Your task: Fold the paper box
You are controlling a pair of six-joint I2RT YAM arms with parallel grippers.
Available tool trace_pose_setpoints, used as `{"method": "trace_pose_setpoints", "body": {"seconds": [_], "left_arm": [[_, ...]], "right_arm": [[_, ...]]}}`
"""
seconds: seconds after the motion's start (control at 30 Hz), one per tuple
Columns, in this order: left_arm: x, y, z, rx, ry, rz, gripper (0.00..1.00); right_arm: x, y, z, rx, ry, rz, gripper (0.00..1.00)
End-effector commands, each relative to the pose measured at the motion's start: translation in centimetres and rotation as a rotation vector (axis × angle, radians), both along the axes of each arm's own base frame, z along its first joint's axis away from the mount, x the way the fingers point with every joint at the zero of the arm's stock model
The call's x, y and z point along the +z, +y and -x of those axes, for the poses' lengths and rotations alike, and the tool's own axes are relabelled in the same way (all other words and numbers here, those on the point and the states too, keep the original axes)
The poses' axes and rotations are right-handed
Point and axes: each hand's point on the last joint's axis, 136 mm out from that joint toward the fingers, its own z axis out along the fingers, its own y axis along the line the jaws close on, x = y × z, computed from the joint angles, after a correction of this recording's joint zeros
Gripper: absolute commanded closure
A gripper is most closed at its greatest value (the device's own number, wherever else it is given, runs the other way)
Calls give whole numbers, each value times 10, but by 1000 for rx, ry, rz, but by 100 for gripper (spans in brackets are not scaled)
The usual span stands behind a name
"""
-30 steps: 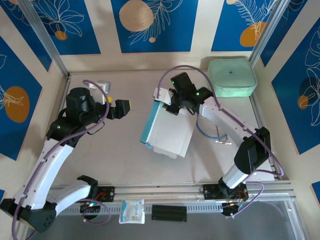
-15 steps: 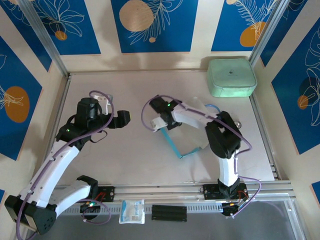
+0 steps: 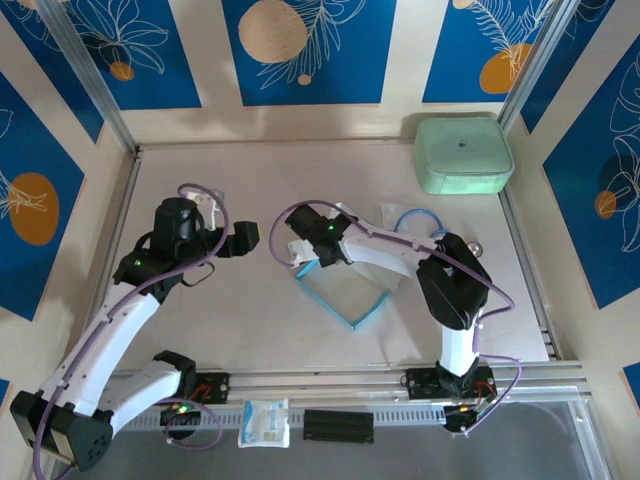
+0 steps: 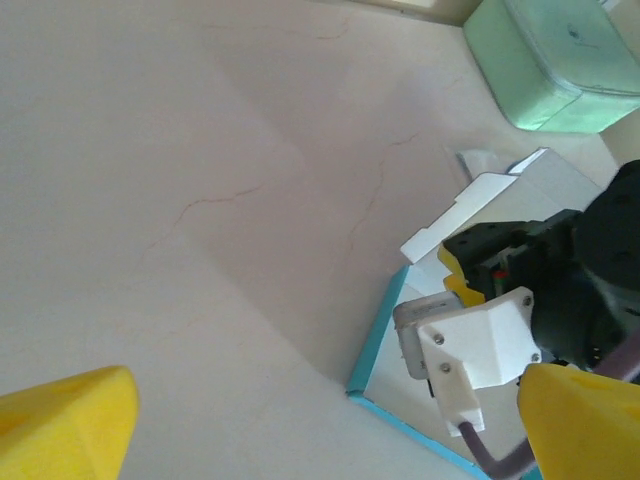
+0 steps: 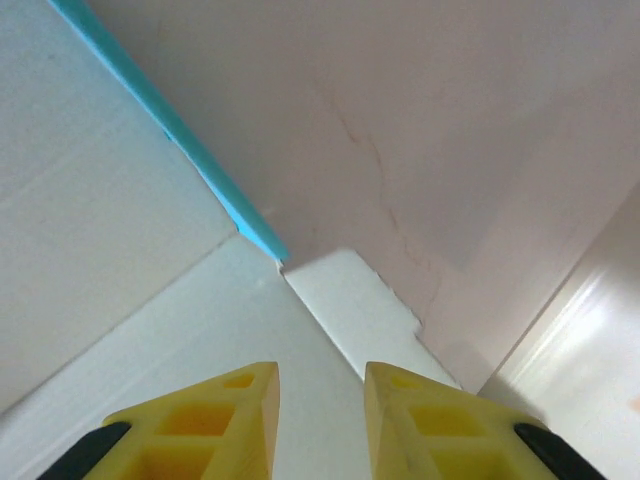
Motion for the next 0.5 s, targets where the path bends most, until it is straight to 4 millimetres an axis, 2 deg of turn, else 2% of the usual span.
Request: {"method": "trace_pose_setpoints", "body": {"seconds": [0.0, 0.1, 0.17, 0.2, 0.27, 0.3, 0.4, 0.47], "left_arm": [[16, -14, 0, -92, -82, 55, 3], [24, -24, 11, -192, -133, 56, 3], [29, -34, 21, -280, -158, 63, 3], [29, -40, 26, -324, -164, 67, 3], [31, -51, 37, -414, -174, 91, 1], [32, -59, 45, -468, -177, 109, 0], [30, -80, 69, -616, -183, 137, 1], [25, -93, 85, -703, -185, 124, 1]], "right_arm": [[33, -1, 27, -176, 44, -179, 71], [71, 2, 66, -412, 169, -471, 71], [85, -10, 92, -643, 271, -654, 68], [91, -20, 106, -788, 308, -743, 61], [93, -52, 130, -1134, 328, -873, 51], [92, -69, 146, -1325, 357, -925, 50], [75, -105, 193, -1766, 475, -966, 53], [64, -116, 213, -1909, 527, -970, 54]]}}
